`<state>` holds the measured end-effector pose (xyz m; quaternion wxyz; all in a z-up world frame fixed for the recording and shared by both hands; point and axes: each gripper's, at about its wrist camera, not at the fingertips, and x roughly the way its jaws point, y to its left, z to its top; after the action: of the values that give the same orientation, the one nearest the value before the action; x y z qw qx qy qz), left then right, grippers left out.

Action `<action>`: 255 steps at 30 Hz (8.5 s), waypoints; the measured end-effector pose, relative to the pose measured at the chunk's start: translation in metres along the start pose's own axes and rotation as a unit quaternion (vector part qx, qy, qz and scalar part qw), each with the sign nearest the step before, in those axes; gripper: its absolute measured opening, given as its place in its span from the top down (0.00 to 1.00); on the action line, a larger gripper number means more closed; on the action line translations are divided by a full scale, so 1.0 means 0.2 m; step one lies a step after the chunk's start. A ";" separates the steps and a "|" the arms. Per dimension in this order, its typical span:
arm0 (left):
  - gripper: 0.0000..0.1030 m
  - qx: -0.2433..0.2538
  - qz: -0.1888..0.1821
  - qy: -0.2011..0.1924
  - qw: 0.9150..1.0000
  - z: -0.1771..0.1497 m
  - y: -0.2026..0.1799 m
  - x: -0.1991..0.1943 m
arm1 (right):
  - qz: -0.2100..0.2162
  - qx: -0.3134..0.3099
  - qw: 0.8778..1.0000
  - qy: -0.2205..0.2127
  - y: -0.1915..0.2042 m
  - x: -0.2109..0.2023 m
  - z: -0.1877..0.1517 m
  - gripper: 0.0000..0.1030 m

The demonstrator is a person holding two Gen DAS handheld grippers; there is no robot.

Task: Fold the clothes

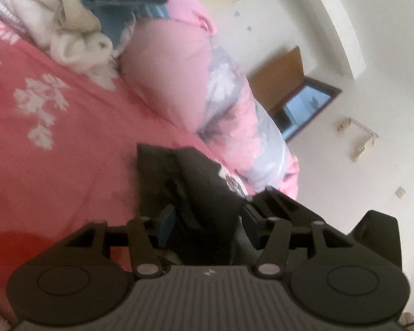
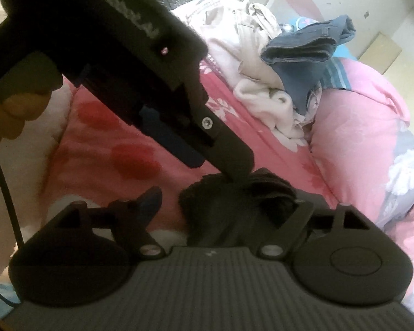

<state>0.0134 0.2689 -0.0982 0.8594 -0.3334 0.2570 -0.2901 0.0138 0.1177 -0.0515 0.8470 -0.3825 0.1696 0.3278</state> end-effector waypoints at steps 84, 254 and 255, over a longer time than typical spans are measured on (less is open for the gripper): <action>0.48 0.492 0.149 0.113 0.850 -0.34 -0.69 0.40 | -0.074 0.250 0.965 0.007 -0.25 -0.53 -0.81 0.58; 0.24 0.292 0.199 0.012 0.936 -0.06 -0.57 0.33 | -0.062 0.380 0.921 -0.053 -0.44 -0.63 -0.85 0.55; 0.23 0.271 0.207 0.017 0.940 -0.01 -0.54 0.32 | -0.050 0.400 0.913 -0.060 -0.49 -0.63 -0.86 0.50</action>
<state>0.0216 0.1582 -0.0377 0.9537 -0.0227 0.2468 -0.1705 -0.0170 -0.1141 -0.0431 0.9531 0.0003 0.2160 0.2119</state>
